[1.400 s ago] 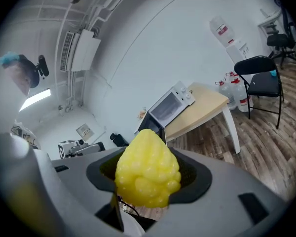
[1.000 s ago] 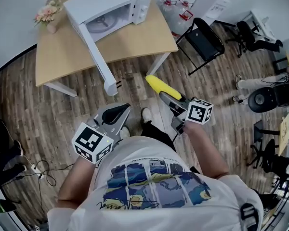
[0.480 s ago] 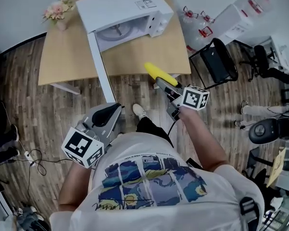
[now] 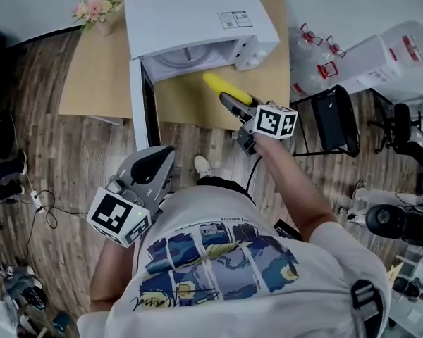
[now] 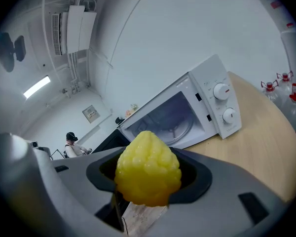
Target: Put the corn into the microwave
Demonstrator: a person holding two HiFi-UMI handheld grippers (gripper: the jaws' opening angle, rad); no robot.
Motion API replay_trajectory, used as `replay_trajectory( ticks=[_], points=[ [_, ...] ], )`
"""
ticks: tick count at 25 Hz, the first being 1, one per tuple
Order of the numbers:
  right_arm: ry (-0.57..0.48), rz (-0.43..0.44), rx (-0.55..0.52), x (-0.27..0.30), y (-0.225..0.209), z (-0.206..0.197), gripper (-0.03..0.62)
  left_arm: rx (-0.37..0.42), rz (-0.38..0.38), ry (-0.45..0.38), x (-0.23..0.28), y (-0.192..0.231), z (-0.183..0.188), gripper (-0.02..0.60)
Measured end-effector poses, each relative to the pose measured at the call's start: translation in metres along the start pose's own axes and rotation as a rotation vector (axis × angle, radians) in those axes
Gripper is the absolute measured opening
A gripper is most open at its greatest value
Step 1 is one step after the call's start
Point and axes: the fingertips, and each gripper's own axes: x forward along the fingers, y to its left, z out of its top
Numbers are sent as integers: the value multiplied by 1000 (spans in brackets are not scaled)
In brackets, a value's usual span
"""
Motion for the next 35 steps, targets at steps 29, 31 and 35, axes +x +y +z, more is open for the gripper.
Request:
replay_trajectory(
  ticks=[29, 31, 35],
  points=[
    [188, -94, -385, 211, -86, 30, 250, -138, 453, 25, -1, 51, -5, 9],
    [203, -110, -444, 218, -88, 31, 250, -143, 462, 30, -2, 54, -6, 9],
    [227, -134, -550, 233, -90, 35, 252, -138, 472, 39, 0, 59, -7, 9]
  ],
)
